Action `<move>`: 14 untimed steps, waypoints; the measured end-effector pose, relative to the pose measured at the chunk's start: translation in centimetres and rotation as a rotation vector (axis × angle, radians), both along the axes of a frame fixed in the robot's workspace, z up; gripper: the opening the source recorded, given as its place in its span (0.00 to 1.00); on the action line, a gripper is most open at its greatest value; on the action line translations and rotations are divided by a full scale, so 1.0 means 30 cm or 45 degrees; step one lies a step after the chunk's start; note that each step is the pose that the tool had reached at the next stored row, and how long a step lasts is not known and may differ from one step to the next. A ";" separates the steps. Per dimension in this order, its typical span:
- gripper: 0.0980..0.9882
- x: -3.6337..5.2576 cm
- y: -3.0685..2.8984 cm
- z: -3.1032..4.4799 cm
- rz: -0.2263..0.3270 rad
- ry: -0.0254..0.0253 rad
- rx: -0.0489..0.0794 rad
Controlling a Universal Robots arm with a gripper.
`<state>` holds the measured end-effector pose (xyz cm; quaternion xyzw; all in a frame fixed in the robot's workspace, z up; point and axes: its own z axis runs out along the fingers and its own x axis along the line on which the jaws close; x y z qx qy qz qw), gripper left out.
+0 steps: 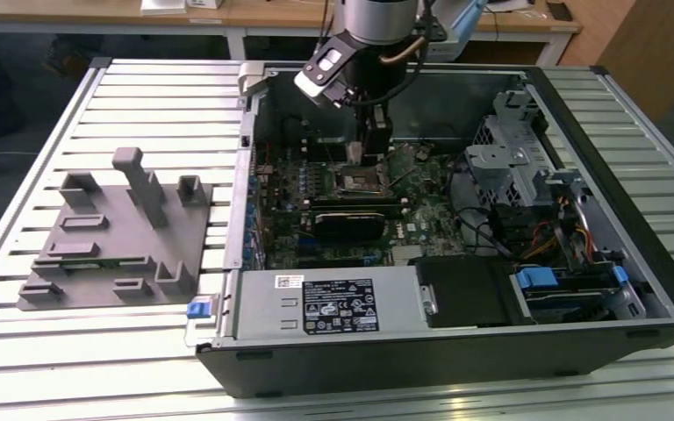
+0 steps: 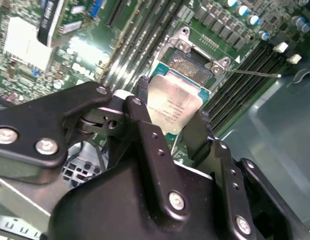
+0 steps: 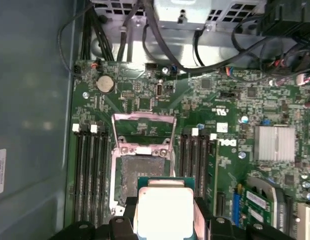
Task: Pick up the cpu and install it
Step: 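Place the cpu into insertion slot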
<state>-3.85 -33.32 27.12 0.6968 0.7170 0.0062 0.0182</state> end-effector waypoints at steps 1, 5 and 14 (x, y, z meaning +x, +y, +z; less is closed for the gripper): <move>0.48 0.000 0.005 -0.006 -0.001 0.0001 0.000; 0.48 0.001 0.012 -0.030 -0.013 0.0000 0.000; 0.48 0.006 0.033 -0.085 -0.019 0.0000 0.000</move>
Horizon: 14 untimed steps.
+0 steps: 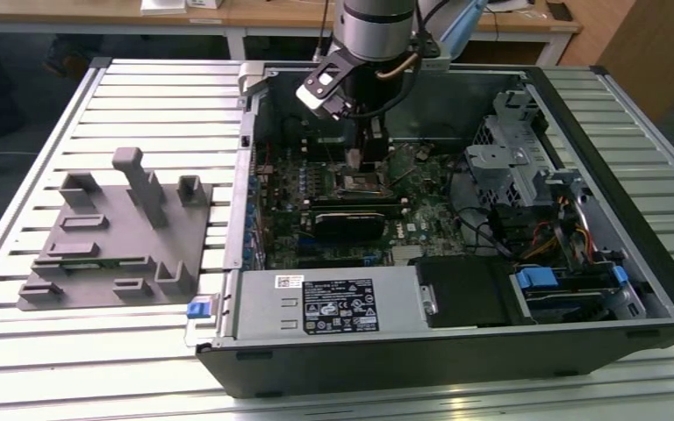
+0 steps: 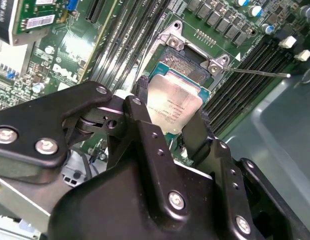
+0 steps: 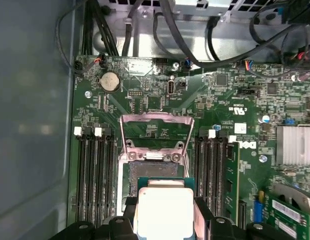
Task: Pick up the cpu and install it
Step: 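Place the cpu into insertion slot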
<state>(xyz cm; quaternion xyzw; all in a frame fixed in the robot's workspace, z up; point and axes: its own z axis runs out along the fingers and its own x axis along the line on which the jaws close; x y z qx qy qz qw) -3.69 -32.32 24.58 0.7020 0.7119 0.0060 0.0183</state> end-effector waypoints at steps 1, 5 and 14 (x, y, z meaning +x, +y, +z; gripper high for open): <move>0.48 0.000 0.000 -0.006 0.000 0.0001 0.000; 0.48 0.000 0.000 -0.020 -0.001 0.0000 0.000; 0.48 0.000 0.000 -0.025 -0.001 0.0001 -0.002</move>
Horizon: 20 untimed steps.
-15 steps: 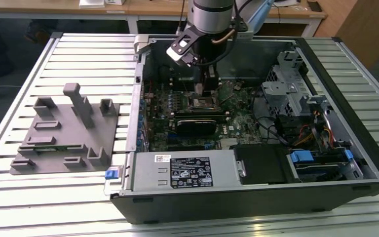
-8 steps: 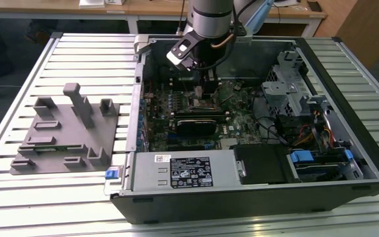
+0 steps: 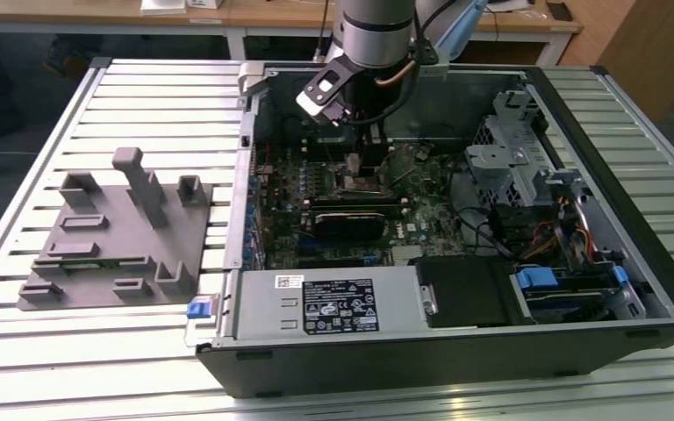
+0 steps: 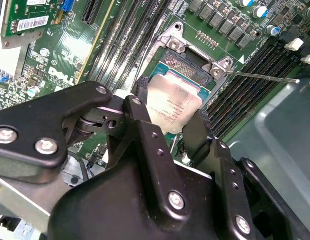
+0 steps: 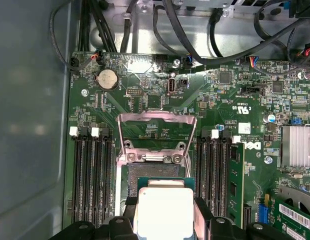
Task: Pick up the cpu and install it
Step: 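Place the cpu into insertion slot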
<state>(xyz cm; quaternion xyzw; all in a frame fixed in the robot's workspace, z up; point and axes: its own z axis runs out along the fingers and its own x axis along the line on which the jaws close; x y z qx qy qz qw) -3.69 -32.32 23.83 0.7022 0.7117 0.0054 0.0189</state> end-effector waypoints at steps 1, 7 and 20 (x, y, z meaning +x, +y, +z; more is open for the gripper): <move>0.48 0.000 0.000 0.000 0.000 0.0000 0.000; 0.48 0.001 0.002 -0.002 0.000 0.0012 -0.003; 0.48 0.004 0.009 -0.033 0.000 0.0018 -0.003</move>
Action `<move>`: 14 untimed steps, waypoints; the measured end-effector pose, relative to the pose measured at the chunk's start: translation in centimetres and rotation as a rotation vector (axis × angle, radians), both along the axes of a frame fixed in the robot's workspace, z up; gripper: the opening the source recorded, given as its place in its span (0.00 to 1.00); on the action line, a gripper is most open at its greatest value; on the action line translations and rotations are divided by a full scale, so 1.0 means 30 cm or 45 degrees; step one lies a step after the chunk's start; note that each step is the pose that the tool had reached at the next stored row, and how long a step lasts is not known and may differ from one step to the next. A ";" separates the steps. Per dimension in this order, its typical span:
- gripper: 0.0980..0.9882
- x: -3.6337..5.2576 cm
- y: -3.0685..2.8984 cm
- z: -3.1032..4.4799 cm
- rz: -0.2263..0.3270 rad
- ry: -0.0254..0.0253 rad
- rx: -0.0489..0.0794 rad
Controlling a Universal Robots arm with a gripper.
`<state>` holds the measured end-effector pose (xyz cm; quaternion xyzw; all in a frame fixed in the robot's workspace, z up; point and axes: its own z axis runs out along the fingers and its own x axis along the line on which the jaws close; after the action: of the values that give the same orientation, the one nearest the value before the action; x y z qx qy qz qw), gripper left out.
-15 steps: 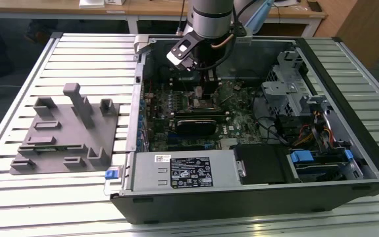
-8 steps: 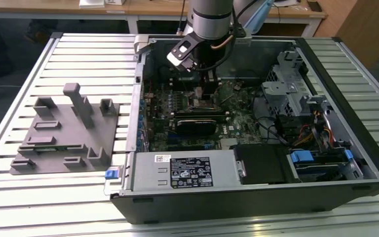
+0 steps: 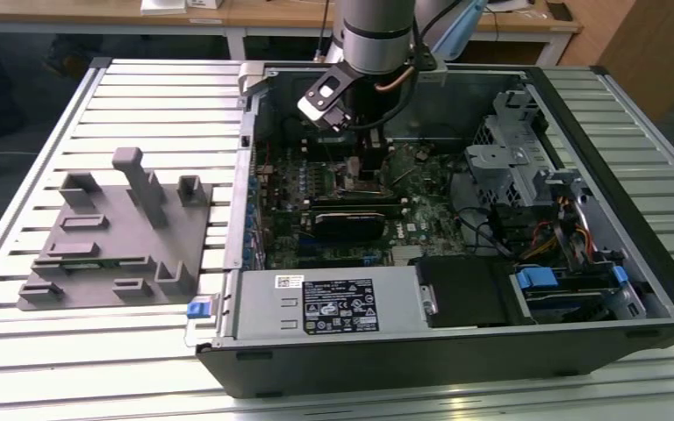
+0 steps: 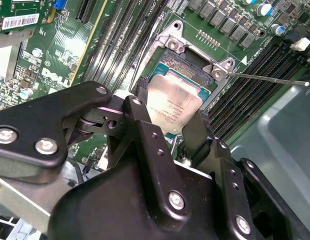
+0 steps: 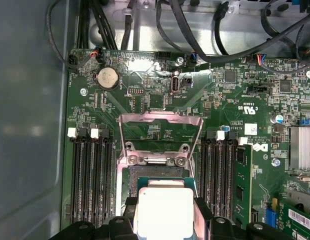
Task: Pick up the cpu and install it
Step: 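Place the cpu into insertion slot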
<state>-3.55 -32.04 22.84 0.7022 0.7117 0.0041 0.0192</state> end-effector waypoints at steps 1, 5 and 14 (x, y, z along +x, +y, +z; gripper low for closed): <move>0.48 0.000 0.000 -0.001 0.000 0.0001 0.000; 0.48 0.000 0.000 -0.003 0.000 0.0000 0.000; 0.48 0.002 0.001 -0.024 0.000 -0.0001 0.000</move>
<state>-3.49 -32.02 22.12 0.7022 0.7117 0.0041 0.0192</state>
